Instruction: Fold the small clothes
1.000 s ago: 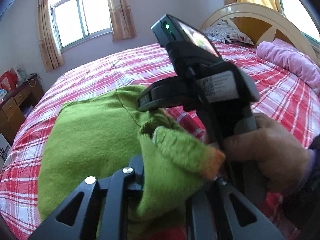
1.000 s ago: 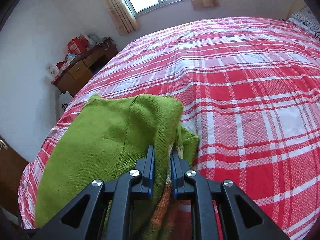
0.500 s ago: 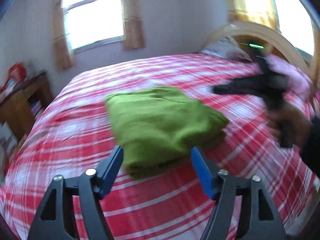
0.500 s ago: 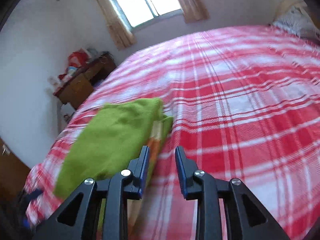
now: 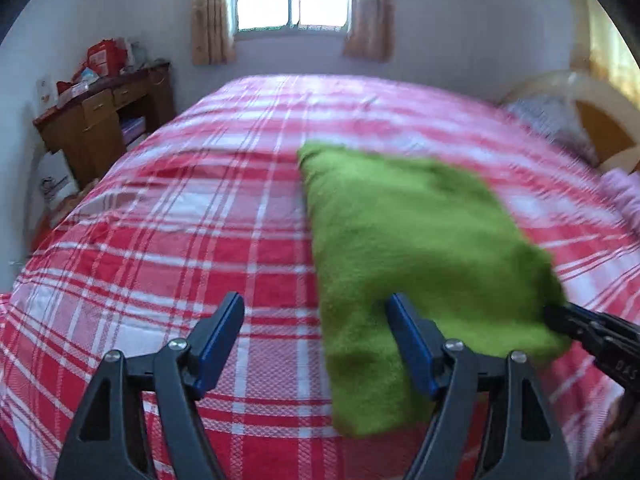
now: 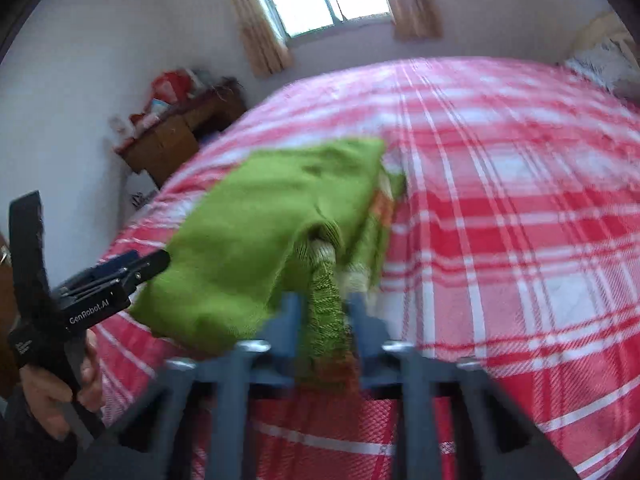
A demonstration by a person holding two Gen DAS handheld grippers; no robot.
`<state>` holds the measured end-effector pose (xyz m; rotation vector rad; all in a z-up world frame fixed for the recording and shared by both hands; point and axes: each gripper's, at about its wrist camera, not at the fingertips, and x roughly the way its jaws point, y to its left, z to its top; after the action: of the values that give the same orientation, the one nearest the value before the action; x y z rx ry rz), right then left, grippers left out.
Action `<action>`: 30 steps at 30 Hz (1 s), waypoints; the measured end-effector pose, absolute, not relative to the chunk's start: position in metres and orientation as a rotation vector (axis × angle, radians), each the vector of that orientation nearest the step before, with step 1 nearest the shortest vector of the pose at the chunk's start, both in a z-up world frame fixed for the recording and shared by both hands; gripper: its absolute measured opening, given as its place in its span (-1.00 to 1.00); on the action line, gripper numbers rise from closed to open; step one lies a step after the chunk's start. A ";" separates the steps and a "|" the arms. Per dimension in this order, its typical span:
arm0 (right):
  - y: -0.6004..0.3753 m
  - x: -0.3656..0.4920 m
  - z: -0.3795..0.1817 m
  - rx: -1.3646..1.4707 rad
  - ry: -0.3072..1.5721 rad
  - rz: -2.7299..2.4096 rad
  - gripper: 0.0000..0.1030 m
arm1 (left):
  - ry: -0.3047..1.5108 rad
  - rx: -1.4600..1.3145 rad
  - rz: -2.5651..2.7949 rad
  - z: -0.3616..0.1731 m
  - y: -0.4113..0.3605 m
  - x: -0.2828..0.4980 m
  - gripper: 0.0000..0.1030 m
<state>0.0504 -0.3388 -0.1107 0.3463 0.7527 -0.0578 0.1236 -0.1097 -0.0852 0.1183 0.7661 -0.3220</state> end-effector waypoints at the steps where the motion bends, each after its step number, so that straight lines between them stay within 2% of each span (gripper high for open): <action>1: -0.342 0.050 -0.116 0.364 0.754 -0.066 -0.65 | 0.777 0.120 -0.313 -0.089 -0.111 0.124 0.51; 5: -0.355 0.040 -0.130 0.474 0.735 -0.061 -0.65 | 0.750 0.165 -0.295 -0.088 -0.116 0.116 0.51; 9: -0.353 0.037 -0.131 0.465 0.732 -0.069 -0.64 | 0.731 0.210 -0.289 -0.088 -0.120 0.114 0.51; 16: -0.353 0.017 -0.130 0.543 0.744 -0.068 -0.50 | 0.757 0.214 -0.295 -0.085 -0.117 0.113 0.50; 25: -0.343 -0.009 -0.088 0.442 0.676 -0.107 -0.45 | 0.752 0.212 -0.374 -0.071 -0.104 0.100 0.51; 29: -0.342 0.003 -0.075 0.379 0.651 -0.097 -0.43 | 0.687 0.096 -0.433 -0.050 -0.079 0.109 0.51; 30: -0.344 0.011 -0.073 0.385 0.647 -0.089 -0.30 | 0.683 0.072 -0.435 -0.046 -0.076 0.115 0.51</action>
<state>0.0107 -0.3438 -0.0730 0.3849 0.6474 -0.0895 0.1155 -0.0764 -0.0460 0.0717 0.6826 -0.4354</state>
